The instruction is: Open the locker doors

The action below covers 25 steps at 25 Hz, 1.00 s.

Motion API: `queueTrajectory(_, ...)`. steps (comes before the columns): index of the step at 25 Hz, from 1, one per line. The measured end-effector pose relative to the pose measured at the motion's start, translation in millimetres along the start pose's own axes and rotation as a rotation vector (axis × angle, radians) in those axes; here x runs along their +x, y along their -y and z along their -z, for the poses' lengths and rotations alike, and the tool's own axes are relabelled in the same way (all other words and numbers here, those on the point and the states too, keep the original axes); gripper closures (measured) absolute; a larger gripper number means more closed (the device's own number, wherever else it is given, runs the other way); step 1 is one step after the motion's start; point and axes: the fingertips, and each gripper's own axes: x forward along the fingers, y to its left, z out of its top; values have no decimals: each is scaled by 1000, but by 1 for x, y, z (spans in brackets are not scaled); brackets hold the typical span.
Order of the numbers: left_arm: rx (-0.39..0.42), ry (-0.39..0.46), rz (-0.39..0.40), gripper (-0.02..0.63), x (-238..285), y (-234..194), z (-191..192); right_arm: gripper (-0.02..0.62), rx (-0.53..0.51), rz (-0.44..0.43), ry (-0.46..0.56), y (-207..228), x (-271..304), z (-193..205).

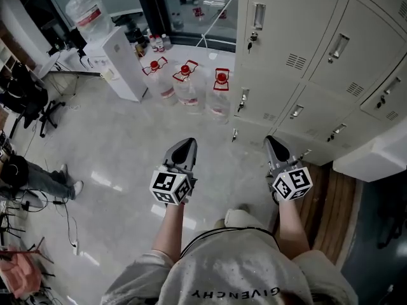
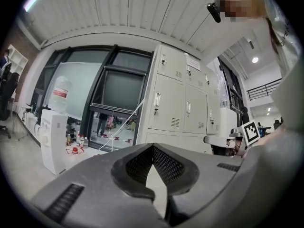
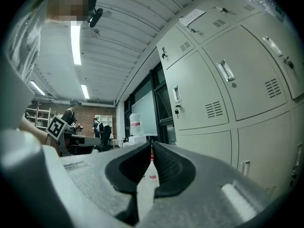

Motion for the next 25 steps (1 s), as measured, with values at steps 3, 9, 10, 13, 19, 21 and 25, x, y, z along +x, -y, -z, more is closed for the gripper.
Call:
queueTrajectory(3,-9,4,15,607,16,-8,0,578,-10,-4,-2,4,16,-1)
queueTrajectory(9,-24,6,23,607,54,-25,-3,561,-30,-7,27,21,55,-10)
queueTrajectory(10,-24,2,24,607,62,-29,-6,555,-33,-7,31,23,63,-14)
queueTrajectory(13,-16,-1,51,607,89,-36,-21,540,-33,-11,43,32,90,-30)
queueTrajectory(19,14,7,105,607,151,-48,-52,500,-64,-15,73,56,140,-62)
queueTrajectory(21,26,8,127,607,169,-48,-61,485,-71,-17,87,63,153,-74)
queueTrajectory(25,39,36,173,607,205,-47,-83,452,-94,-21,122,76,175,-100)
